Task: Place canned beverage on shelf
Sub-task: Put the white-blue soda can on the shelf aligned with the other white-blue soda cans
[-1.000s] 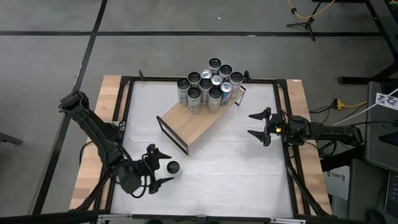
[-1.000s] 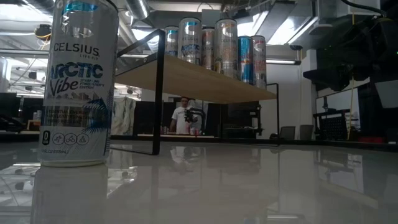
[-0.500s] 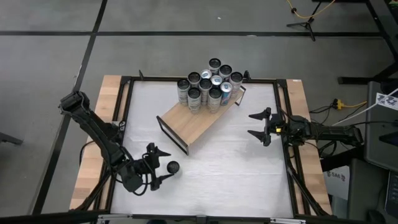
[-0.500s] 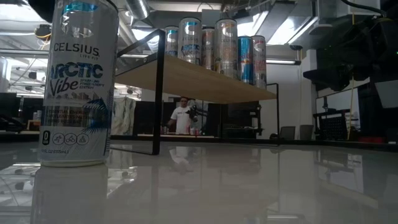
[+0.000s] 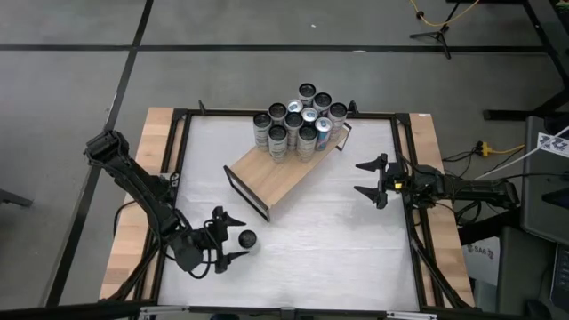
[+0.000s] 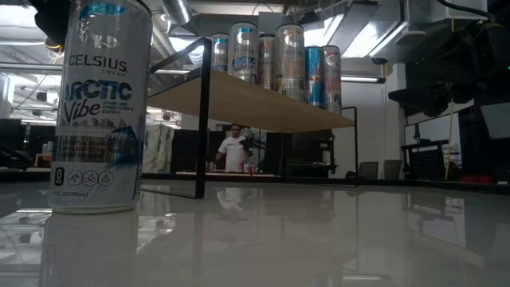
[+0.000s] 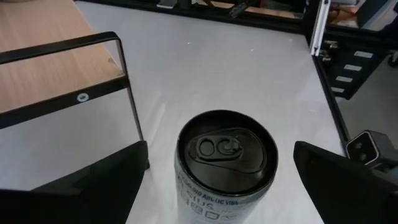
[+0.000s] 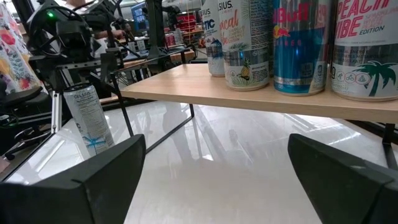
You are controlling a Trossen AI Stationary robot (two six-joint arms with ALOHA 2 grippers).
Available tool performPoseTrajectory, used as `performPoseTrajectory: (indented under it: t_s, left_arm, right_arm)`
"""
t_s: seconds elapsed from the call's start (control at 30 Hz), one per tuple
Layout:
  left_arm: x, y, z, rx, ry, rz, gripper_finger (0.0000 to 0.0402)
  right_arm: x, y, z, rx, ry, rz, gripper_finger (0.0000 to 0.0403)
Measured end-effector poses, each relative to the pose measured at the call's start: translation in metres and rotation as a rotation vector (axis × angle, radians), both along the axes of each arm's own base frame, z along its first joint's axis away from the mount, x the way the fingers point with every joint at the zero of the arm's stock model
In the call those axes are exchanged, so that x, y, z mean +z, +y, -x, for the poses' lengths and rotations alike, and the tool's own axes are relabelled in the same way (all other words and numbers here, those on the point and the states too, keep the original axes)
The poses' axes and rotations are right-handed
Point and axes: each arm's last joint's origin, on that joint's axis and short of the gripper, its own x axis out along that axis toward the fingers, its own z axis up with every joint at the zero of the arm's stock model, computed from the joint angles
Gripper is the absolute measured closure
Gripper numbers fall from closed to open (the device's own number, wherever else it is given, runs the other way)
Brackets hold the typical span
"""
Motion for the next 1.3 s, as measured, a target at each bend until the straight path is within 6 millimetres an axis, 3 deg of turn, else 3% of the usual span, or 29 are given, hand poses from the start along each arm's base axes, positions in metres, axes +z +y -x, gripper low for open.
performPoseTrajectory:
  t_s: [0.23,0.57,1.3]
  left_arm:
    - [-0.003,0.0,0.0,0.0,-0.008,0.006,0.0005]
    - [-0.026,-0.012,-0.012,-0.037,0.011,-0.103,0.0005]
    - [-0.025,-0.01,-0.013,-0.003,-0.008,-0.154,0.0005]
  right_arm:
    - [0.0,0.0,0.0,0.0,0.0,0.0,0.0015]
    - [0.0,0.0,0.0,0.0,0.0,0.0,0.0015]
    - [0.0,0.0,0.0,0.0,0.0,0.0,0.0015]
